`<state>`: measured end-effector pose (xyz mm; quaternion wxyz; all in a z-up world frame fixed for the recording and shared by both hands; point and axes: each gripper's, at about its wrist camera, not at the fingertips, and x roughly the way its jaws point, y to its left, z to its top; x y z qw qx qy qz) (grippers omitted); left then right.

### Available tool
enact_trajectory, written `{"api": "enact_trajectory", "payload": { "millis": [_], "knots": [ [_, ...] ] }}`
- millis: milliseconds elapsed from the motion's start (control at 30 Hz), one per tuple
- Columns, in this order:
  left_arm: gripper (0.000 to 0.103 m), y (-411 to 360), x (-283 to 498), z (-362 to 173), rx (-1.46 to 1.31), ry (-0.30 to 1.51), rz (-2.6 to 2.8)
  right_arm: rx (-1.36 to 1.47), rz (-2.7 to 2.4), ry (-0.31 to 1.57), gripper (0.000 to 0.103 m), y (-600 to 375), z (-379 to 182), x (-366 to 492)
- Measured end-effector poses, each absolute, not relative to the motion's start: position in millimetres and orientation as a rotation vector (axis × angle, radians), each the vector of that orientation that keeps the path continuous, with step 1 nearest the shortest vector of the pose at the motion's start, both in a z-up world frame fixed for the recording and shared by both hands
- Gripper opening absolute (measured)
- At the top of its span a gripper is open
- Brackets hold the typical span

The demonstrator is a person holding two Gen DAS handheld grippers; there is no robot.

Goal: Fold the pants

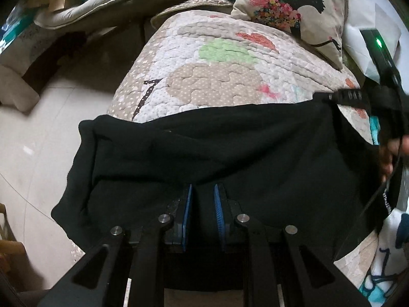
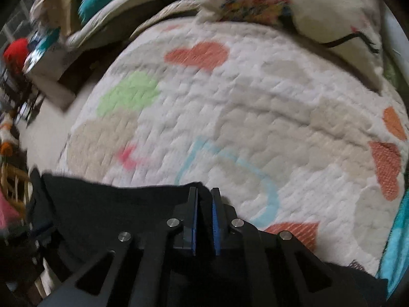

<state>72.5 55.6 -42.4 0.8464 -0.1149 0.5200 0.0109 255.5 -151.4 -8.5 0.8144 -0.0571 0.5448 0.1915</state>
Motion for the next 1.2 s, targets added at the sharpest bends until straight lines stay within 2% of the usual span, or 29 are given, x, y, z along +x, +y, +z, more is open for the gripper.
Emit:
{"api": "enact_trajectory", "payload": {
  "millis": [100, 133, 267, 367, 400, 467, 500, 567, 600, 633, 733, 900, 1033, 1133, 1200],
  "knots": [
    [0.017, 52, 70, -41, -0.214, 1.091, 0.025, -0.140, 0.349, 1.149, 0.005, -148, -8, 271],
    [0.017, 51, 69, -41, -0.206, 1.091, 0.024, -0.155, 0.328, 1.145, 0.000, -146, -9, 272],
    [0.018, 53, 72, -37, -0.218, 1.104, 0.016, -0.137, 0.274, 1.170, 0.001, -154, -11, 289],
    [0.019, 65, 75, -26, -0.272, 1.077, 0.009, -0.029, 0.284, 1.144, 0.003, -170, 9, 282],
    [0.020, 70, 76, -21, -0.295, 1.070, 0.040, -0.006, 0.281, 1.136, 0.006, -176, 18, 276],
    [0.033, 82, 81, -19, -0.328, 1.070, 0.055, 0.014, 0.285, 1.127, 0.010, -188, 32, 259],
    [0.034, 88, 86, -20, -0.343, 1.088, 0.063, 0.012, 0.300, 1.134, 0.014, -193, 39, 246],
    [0.034, 99, 101, -30, -0.359, 1.160, 0.099, -0.011, 0.325, 1.159, 0.032, -193, 39, 220],
    [0.034, 103, 106, -35, -0.364, 1.185, 0.109, -0.017, 0.332, 1.171, 0.050, -192, 37, 209],
    [0.034, 110, 114, -43, -0.392, 1.221, 0.124, -0.016, 0.339, 1.182, 0.059, -196, 36, 195],
    [0.034, 126, 124, -48, -0.494, 1.241, 0.122, -0.004, 0.332, 1.246, 0.060, -211, 14, 158],
    [0.034, 147, 118, -42, -0.610, 1.170, 0.059, 0.052, 0.157, 1.338, 0.060, -249, -18, 127],
    [0.034, 161, 106, -27, -0.700, 1.126, 0.041, 0.139, 0.062, 1.298, 0.060, -285, -3, 112],
    [0.035, 161, 101, -8, -0.684, 1.062, 0.049, 0.211, 0.041, 1.190, 0.060, -308, 24, 112],
    [0.035, 161, 101, -2, -0.668, 1.034, 0.076, 0.225, -0.002, 1.173, 0.065, -320, 29, 122]
  ]
}}
